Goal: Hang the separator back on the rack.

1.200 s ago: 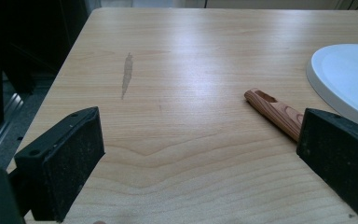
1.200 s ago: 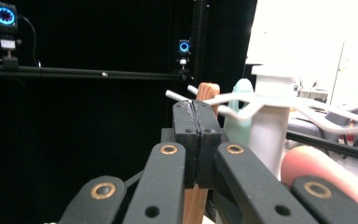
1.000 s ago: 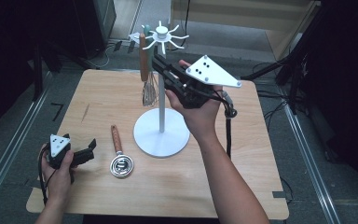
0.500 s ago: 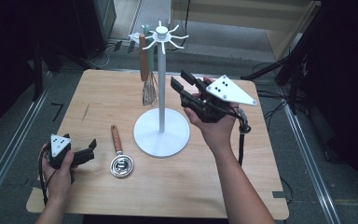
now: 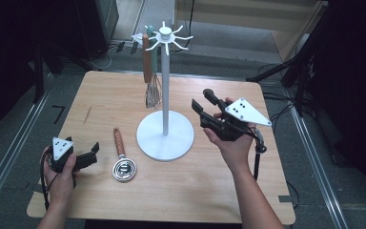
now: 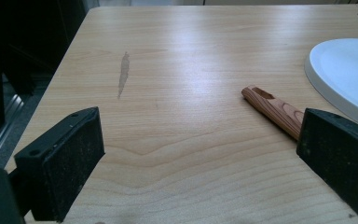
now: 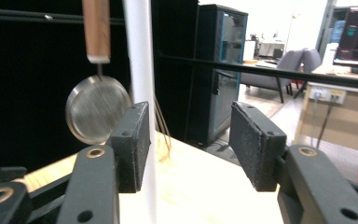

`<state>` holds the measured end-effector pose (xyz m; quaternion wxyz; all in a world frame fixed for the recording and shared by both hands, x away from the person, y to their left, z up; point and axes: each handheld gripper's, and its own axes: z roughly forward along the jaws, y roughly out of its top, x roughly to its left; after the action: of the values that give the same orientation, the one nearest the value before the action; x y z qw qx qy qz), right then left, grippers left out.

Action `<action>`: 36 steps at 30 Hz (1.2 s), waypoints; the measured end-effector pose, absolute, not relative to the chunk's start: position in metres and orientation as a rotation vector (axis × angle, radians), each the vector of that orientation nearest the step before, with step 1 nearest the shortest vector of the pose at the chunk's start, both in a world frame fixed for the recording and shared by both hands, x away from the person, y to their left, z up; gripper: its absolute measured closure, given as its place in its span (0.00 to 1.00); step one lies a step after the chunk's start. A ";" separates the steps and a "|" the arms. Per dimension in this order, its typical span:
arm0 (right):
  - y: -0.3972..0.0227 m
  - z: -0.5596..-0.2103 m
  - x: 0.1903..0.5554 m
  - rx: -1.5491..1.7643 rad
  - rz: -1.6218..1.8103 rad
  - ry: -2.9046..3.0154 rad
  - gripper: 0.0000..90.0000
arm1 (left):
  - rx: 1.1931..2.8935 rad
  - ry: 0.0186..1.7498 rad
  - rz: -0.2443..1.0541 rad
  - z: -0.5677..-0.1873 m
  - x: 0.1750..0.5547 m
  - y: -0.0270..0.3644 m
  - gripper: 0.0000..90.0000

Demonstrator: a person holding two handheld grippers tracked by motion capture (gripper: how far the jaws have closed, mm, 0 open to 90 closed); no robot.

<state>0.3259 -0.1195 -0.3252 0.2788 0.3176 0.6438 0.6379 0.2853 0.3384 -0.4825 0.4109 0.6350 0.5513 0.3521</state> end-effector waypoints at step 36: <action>-0.176 -0.431 0.314 1.118 1.500 1.762 0.35 | 1.602 1.385 0.888 -0.483 0.286 0.337 0.01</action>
<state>0.3139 -0.1757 -0.4312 0.2822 0.4174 0.6577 0.5600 0.2855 0.3375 -0.4827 0.4102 0.6362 0.5500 0.3528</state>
